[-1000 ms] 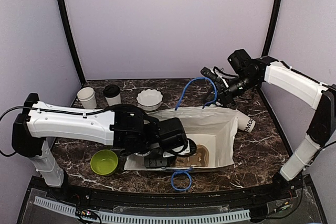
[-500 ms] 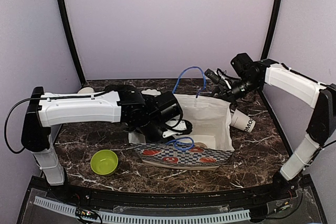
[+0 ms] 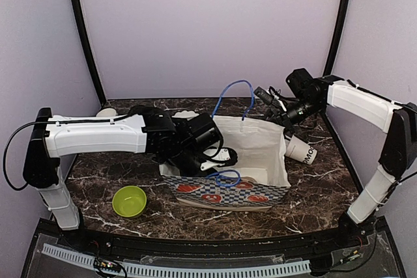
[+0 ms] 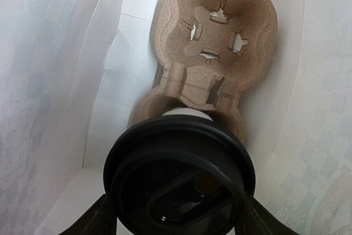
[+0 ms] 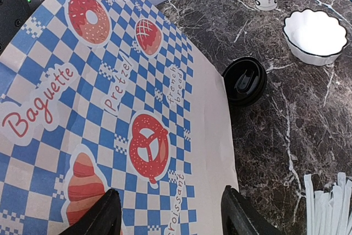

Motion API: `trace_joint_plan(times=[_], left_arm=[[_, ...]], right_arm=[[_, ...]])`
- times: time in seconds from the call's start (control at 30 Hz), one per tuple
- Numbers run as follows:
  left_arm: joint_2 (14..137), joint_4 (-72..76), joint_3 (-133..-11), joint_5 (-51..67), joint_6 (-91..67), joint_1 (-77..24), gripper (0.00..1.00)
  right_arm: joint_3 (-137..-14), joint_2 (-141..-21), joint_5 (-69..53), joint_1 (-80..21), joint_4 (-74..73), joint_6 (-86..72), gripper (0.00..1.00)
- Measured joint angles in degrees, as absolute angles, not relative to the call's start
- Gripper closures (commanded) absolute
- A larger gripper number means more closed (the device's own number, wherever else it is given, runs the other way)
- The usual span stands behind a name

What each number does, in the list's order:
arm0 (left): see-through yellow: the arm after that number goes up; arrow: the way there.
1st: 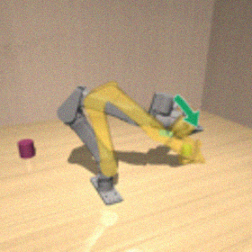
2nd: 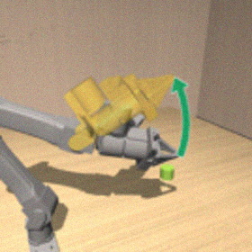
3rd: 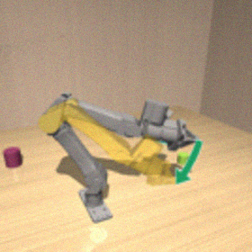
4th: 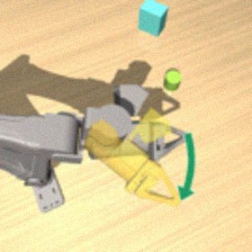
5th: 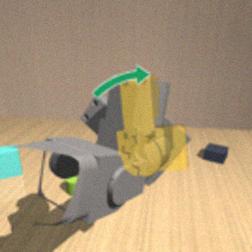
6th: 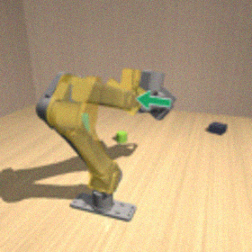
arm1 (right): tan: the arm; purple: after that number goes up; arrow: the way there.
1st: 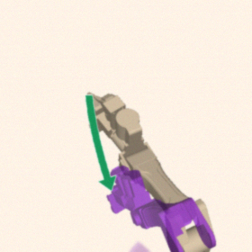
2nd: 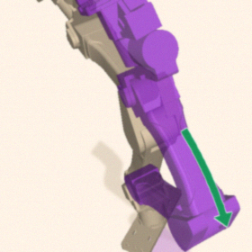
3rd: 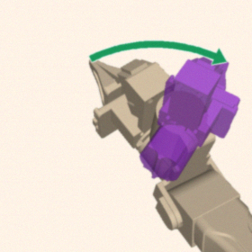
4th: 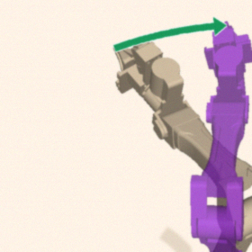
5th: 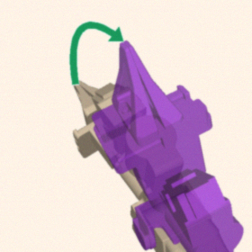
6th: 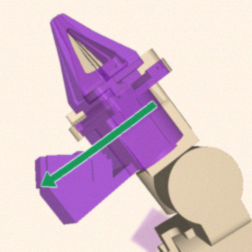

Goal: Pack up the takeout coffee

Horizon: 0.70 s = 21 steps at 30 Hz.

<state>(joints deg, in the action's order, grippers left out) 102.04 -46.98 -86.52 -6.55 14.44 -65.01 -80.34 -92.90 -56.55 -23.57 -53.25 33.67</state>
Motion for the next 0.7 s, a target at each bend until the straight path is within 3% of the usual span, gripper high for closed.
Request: trace_joint_plan(times=[0.3, 0.7], left_arm=[[102.0, -48.62, -87.74, -6.85, 14.37, -65.04, 0.33], [94.98, -48.4, -90.08, -4.93, 14.41, -65.01, 0.21]], right_arm=[[-80.34, -92.9, -56.51, -23.55, -53.39, 33.32, 0.38], [-83.7, -92.9, -55.42, -23.55, -54.61, 32.45, 0.37]])
